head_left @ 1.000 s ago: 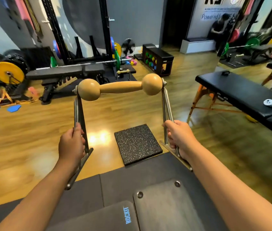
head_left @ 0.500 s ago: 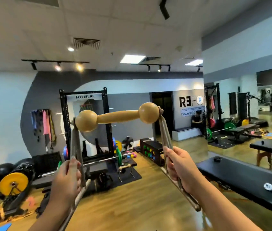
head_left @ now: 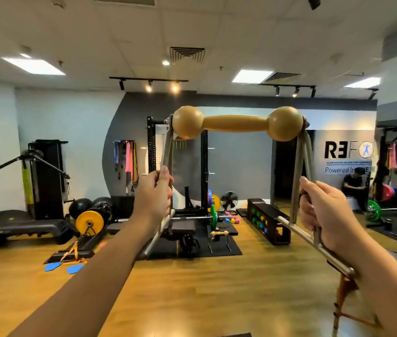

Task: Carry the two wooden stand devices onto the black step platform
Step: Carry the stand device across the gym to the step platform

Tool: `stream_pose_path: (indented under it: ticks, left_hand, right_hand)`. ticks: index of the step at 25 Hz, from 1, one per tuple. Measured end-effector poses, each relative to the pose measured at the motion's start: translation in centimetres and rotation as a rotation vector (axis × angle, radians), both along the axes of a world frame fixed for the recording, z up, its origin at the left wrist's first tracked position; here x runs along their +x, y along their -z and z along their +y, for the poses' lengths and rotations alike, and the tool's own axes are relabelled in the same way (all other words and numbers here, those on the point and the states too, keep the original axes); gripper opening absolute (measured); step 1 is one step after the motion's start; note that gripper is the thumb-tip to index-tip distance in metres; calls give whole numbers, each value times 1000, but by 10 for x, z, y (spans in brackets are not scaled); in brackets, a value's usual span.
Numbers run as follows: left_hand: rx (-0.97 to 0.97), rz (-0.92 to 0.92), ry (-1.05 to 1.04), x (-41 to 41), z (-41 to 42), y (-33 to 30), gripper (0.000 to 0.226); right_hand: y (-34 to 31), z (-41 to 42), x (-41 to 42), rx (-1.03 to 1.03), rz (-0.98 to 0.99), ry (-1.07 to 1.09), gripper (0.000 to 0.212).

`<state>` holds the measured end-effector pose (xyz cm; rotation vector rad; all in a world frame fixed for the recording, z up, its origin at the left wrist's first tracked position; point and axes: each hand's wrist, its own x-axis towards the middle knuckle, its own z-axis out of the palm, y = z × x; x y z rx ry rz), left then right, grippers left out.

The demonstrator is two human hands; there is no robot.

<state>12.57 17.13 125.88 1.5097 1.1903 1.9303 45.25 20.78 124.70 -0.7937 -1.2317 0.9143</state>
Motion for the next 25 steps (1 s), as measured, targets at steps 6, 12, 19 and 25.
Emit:
stream_pose_path:
  ticks: [6, 12, 19, 25]
  left_hand:
    - [16, -66, -90, 50, 12, 8, 40]
    - [22, -79, -147, 69, 49, 14, 39]
    - [27, -38, -195, 55, 155, 16, 40]
    - [9, -40, -195, 29, 282, 15, 39]
  right_hand:
    - [-8, 36, 44, 38, -33, -55, 34]
    - [-9, 77, 59, 21, -47, -109, 35]
    - [-4, 185, 43, 10, -37, -90, 34]
    - [-1, 301, 17, 13, -48, -36, 37]
